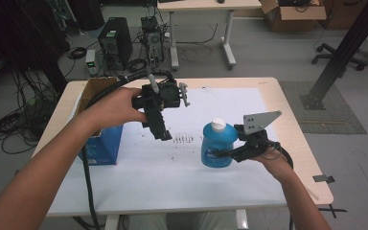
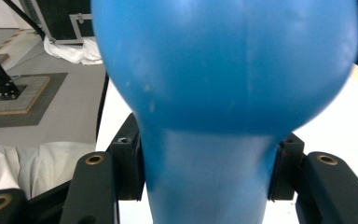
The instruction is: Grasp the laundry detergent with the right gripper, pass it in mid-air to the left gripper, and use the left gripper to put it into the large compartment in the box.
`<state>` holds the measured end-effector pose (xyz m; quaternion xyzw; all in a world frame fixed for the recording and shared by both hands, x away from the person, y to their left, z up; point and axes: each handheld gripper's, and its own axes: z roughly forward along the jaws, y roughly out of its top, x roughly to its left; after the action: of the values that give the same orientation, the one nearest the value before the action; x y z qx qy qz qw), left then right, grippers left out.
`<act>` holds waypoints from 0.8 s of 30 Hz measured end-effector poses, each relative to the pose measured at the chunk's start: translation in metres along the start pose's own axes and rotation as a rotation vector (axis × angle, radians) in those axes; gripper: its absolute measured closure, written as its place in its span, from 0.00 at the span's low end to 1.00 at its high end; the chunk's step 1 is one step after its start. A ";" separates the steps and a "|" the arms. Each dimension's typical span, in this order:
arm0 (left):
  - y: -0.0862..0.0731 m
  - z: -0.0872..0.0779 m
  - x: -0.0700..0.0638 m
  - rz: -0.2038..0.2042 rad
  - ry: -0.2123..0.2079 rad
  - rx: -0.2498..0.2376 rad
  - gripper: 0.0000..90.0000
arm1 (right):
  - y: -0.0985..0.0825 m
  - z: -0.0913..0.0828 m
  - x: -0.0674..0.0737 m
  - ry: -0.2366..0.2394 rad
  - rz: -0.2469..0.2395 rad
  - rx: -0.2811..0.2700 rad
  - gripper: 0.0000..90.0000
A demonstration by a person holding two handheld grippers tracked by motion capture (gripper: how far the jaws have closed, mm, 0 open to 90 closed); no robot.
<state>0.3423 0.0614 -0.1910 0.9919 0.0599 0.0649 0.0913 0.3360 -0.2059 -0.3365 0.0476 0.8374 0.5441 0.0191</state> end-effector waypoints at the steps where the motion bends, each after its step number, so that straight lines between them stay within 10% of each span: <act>1: 0.000 -0.001 -0.001 0.006 -0.002 0.002 0.06 | 0.001 0.001 0.000 0.003 -0.001 0.000 0.49; 24: 0.006 -0.005 -0.014 0.042 -0.032 -0.001 0.06 | 0.030 0.042 -0.006 0.089 -0.049 0.019 0.49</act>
<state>0.3284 0.0546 -0.1863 0.9938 0.0377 0.0508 0.0916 0.3468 -0.1559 -0.3266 0.0029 0.8434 0.5373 -0.0053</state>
